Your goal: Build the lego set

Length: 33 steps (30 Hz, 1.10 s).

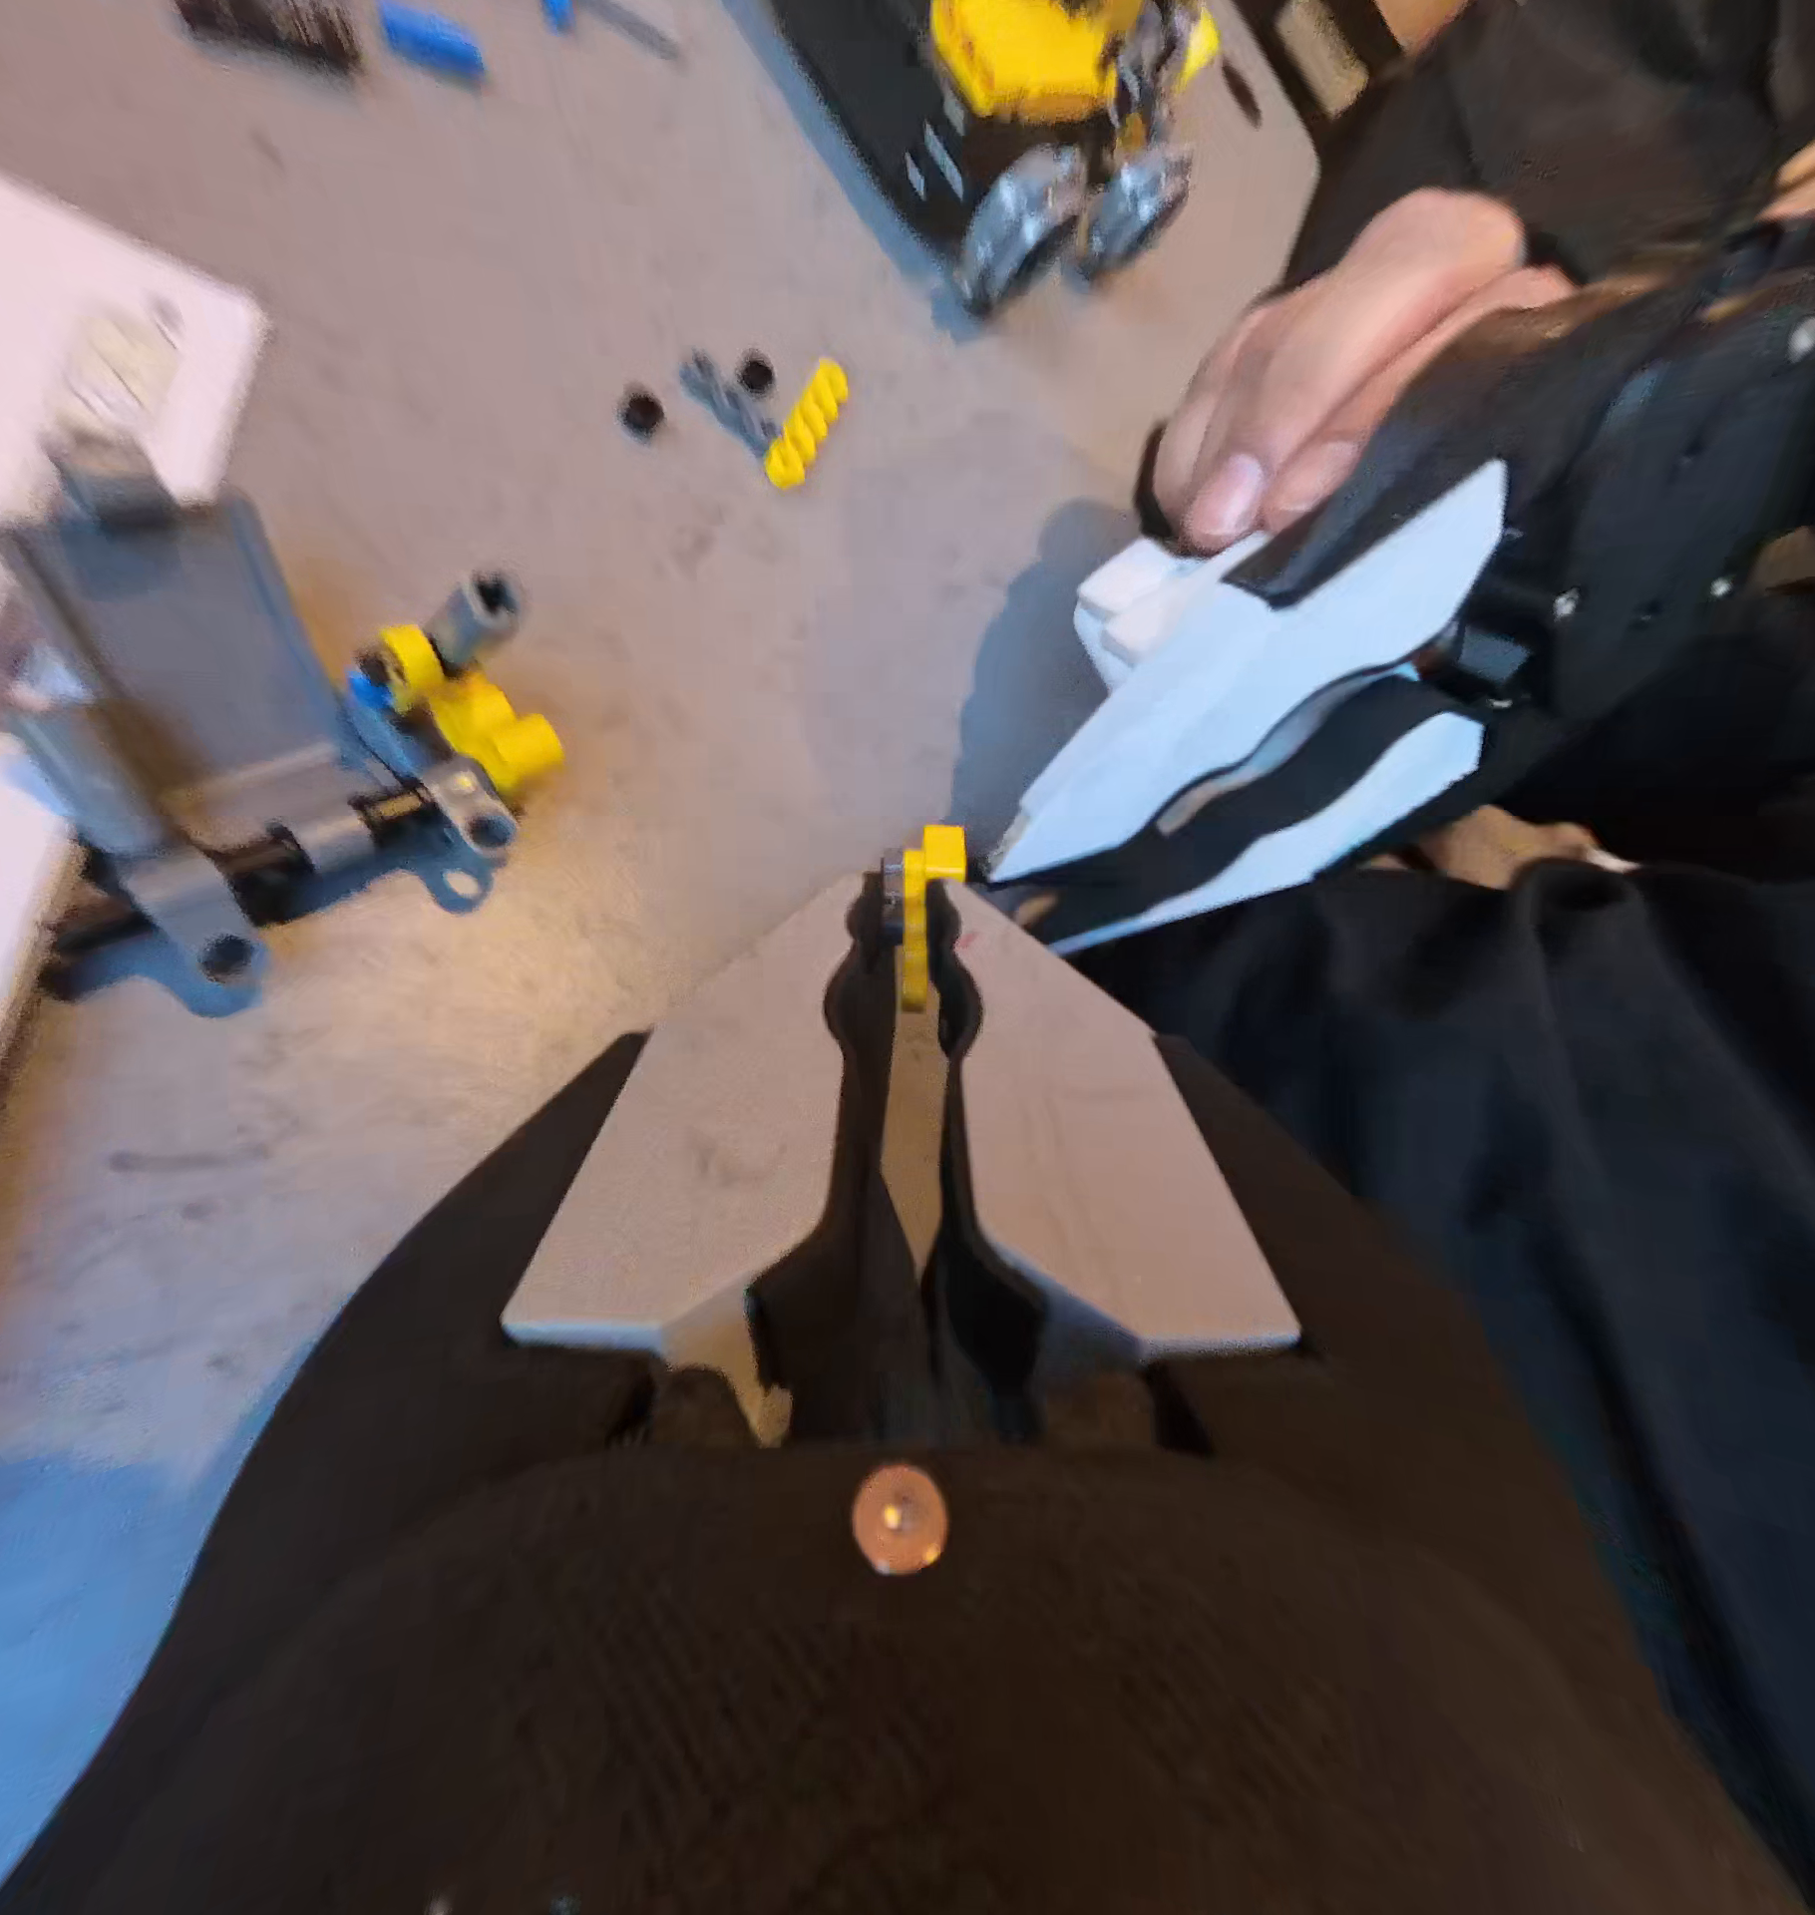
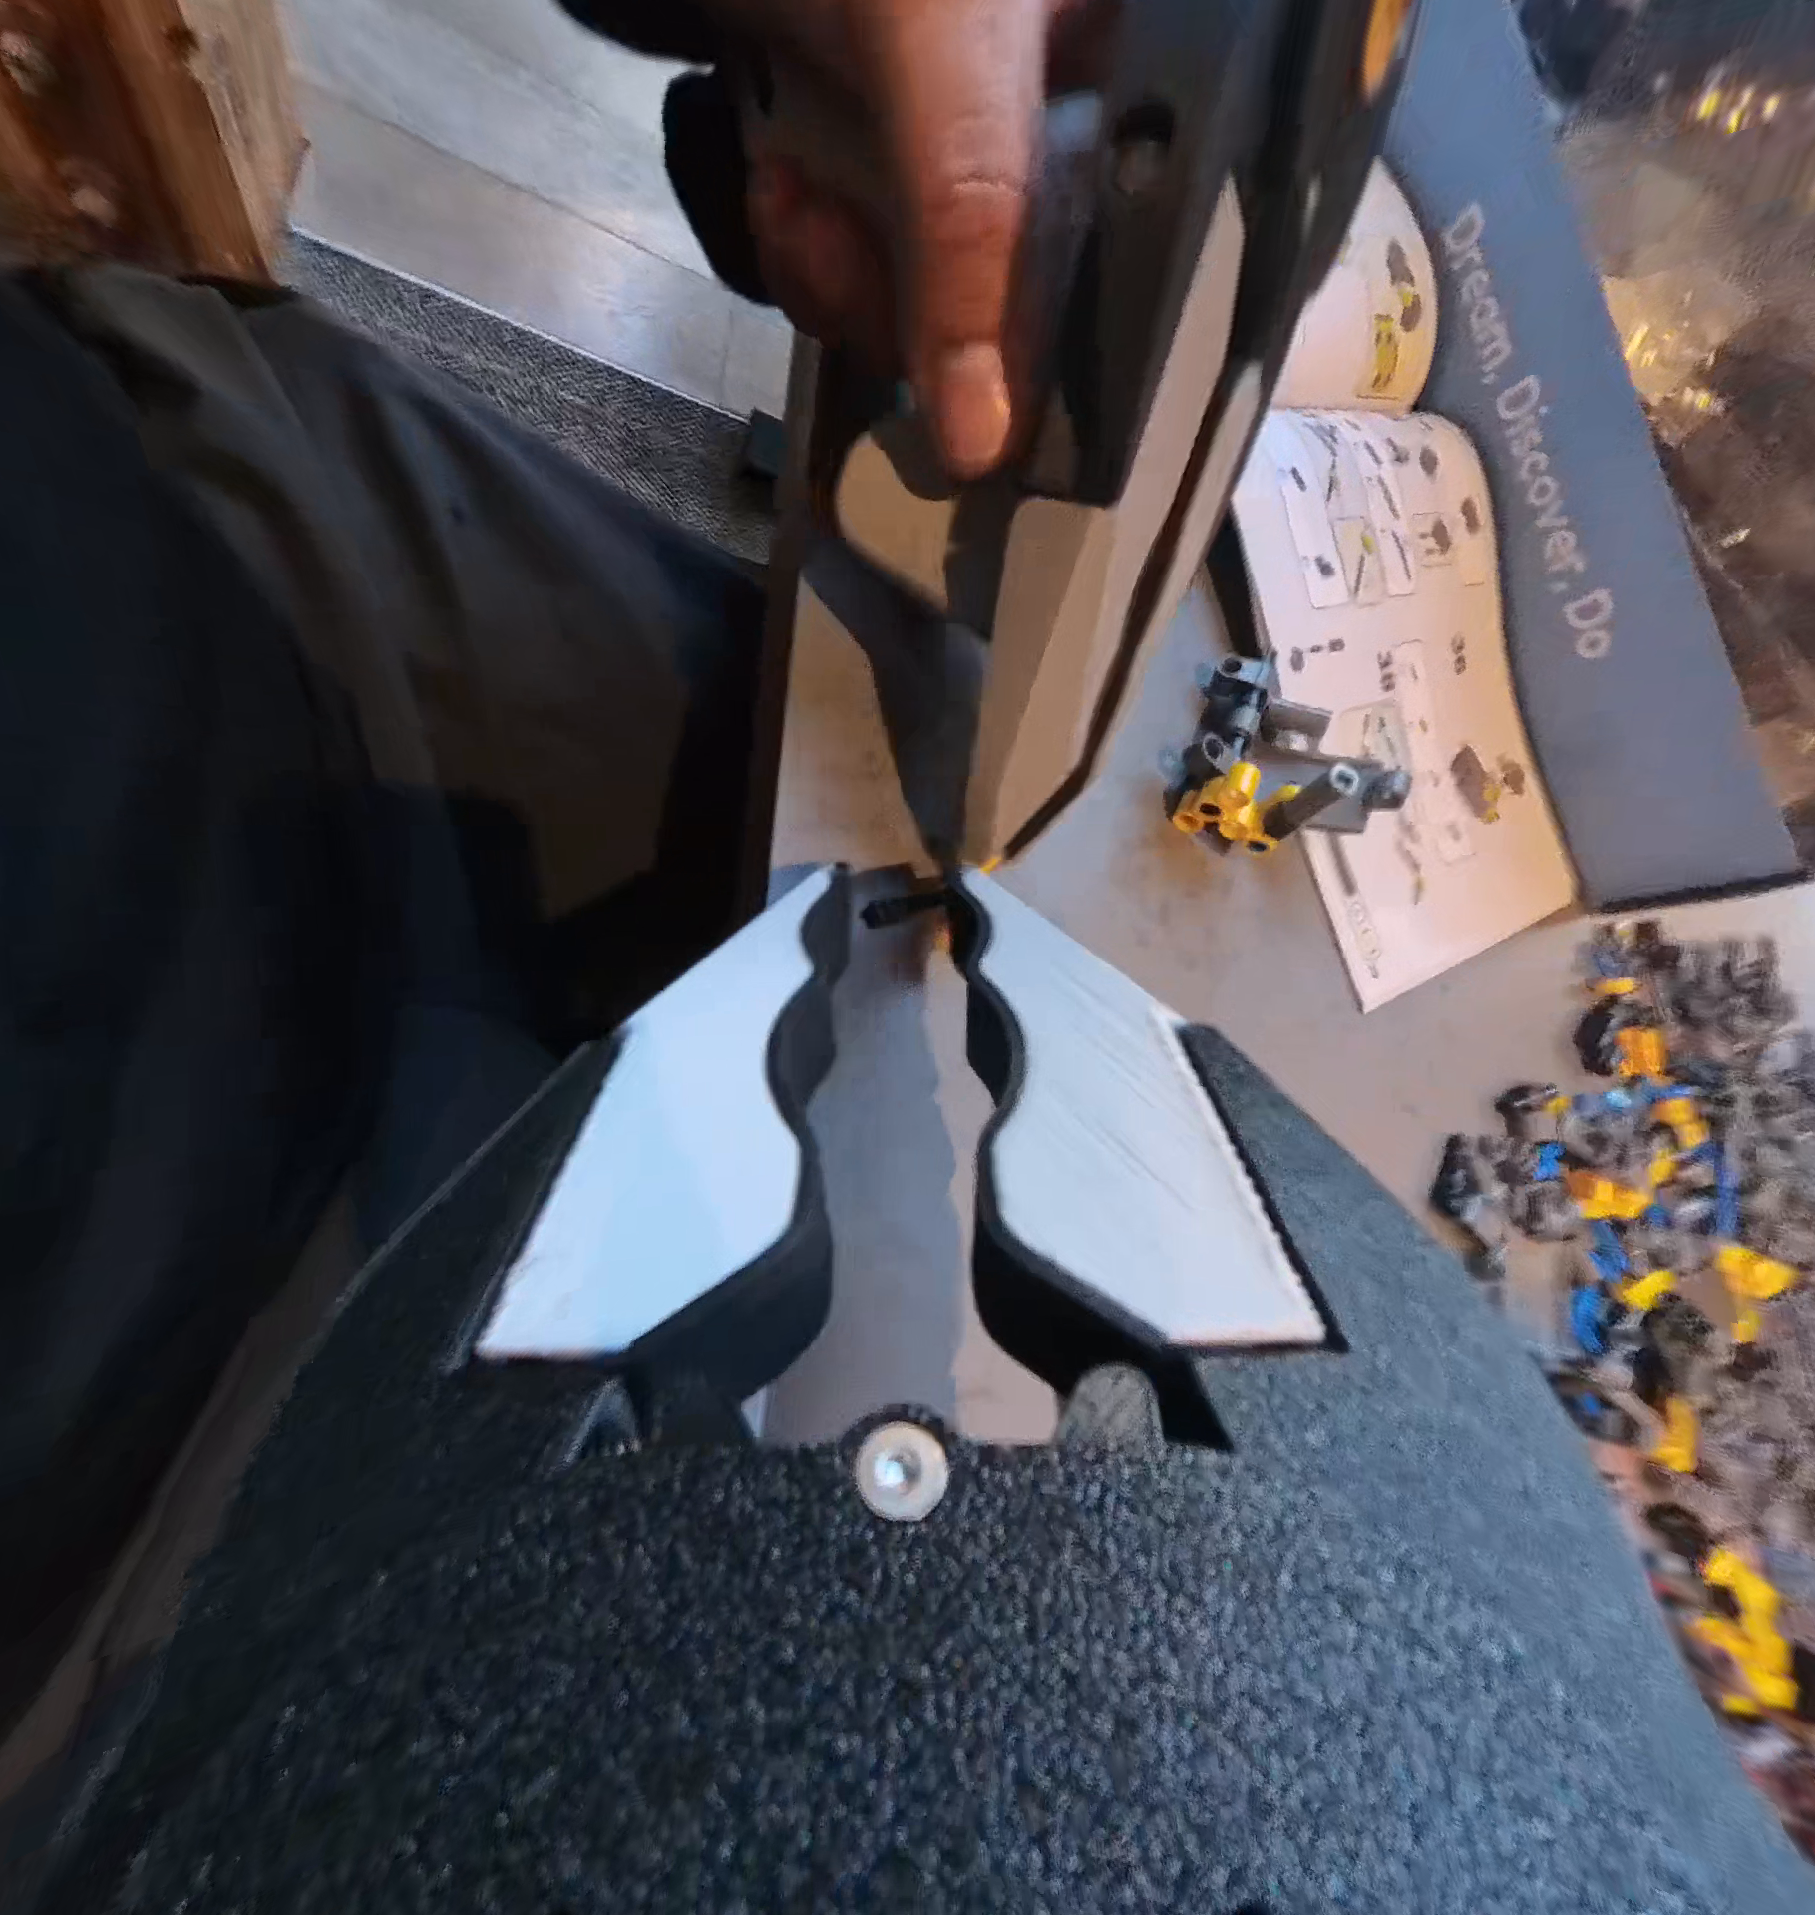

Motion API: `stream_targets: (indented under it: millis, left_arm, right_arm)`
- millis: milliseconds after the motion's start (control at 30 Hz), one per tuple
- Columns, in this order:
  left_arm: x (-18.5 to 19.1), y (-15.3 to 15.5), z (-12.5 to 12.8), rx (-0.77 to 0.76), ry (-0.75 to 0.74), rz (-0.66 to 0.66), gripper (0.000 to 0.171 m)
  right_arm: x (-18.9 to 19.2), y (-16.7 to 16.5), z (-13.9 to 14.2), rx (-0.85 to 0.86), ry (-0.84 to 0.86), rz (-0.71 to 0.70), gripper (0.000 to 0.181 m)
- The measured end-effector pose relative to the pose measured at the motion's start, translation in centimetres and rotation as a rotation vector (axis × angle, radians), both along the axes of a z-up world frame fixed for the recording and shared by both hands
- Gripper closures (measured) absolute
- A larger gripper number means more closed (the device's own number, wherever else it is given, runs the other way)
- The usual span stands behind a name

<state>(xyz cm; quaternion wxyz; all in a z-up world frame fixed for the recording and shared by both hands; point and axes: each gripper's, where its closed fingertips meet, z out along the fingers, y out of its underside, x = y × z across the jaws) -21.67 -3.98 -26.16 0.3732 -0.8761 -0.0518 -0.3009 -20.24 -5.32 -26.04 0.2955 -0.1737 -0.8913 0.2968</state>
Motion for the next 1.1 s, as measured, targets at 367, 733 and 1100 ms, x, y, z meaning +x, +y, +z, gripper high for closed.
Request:
stream_targets:
  millis: [367,733,1100]
  left_arm:
    - [1.8,0.1,4.9,0.512,0.772,-0.148,0.165]
    - [6.0,-2.2,4.3,0.447,0.859,-0.258,0.165]
    - [12.8,-4.0,4.0,0.614,0.967,-0.331,0.165]
  right_arm:
    - [0.5,1.2,0.5,-0.291,-0.190,-0.124,0.100]
    - [4.4,-1.9,-0.1,-0.121,-0.065,-0.170,0.131]
    - [12.3,-3.8,2.8,-0.883,-0.499,-0.049,0.140]
